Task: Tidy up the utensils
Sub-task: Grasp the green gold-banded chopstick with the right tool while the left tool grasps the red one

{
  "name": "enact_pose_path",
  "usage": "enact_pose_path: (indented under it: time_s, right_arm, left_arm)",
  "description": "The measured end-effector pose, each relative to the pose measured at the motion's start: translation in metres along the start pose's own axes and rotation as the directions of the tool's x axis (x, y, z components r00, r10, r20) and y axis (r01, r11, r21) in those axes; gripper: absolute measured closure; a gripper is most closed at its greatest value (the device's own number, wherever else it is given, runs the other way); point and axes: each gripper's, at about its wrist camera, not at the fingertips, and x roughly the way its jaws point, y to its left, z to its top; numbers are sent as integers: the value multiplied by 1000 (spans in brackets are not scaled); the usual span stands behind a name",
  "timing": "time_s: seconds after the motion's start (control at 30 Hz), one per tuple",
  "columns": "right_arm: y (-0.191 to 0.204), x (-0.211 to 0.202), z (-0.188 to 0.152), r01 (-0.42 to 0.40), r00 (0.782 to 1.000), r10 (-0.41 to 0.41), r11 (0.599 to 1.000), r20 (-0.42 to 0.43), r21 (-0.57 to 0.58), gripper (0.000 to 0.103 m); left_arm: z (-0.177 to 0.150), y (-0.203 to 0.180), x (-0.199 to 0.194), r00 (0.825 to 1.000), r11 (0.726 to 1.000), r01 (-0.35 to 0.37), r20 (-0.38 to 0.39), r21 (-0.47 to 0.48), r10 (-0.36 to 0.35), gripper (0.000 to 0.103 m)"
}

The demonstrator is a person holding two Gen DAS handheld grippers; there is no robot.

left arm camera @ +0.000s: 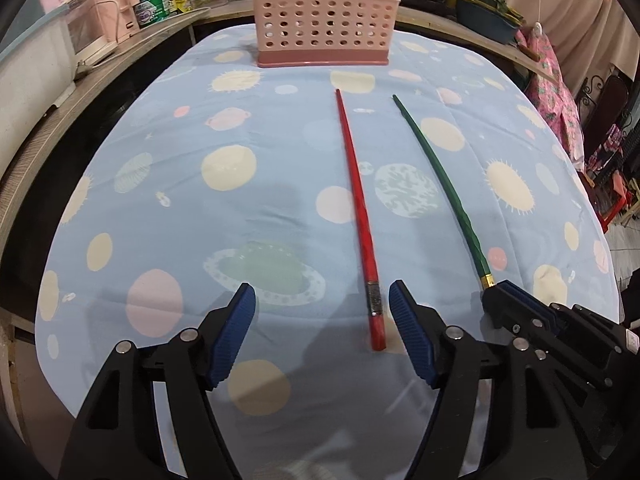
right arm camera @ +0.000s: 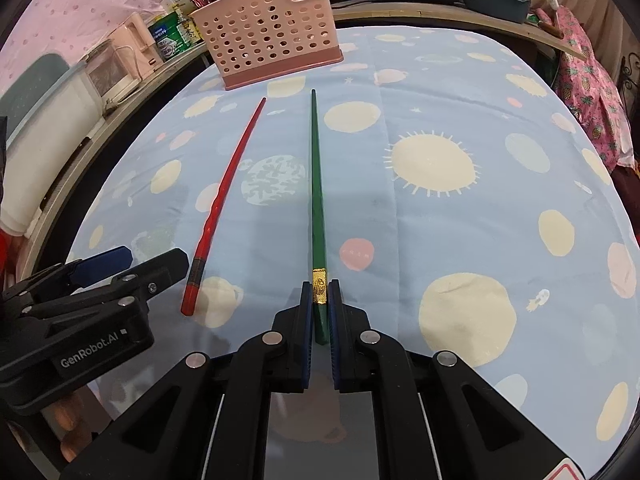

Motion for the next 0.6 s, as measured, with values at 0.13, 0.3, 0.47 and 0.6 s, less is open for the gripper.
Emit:
enact_pose_path:
  time_s: [0.13, 0.3, 0.47, 0.6]
  right_arm:
    - [-1, 0, -1, -4, 1000, 4, 1000, 1, 2, 96]
    - [-1, 0, -1, -7, 1000, 7, 1000, 2, 1, 96]
    - [-1, 0, -1, -8, 1000, 8, 1000, 3, 2, 96]
    - [-1, 0, -1, -8, 1000, 8, 1000, 3, 2, 96]
  left_arm:
    - [-1, -5, 5, 1000, 1000, -6, -9, 6, 6, 37]
    - [-2, -3, 11, 999, 1000, -17, -36, -1, 17, 41]
    - [-2, -2, 9, 999, 1000, -20, -30, 6, 20, 54]
    - [-2, -1, 8, 999, 1000, -13, -32, 11, 13, 77]
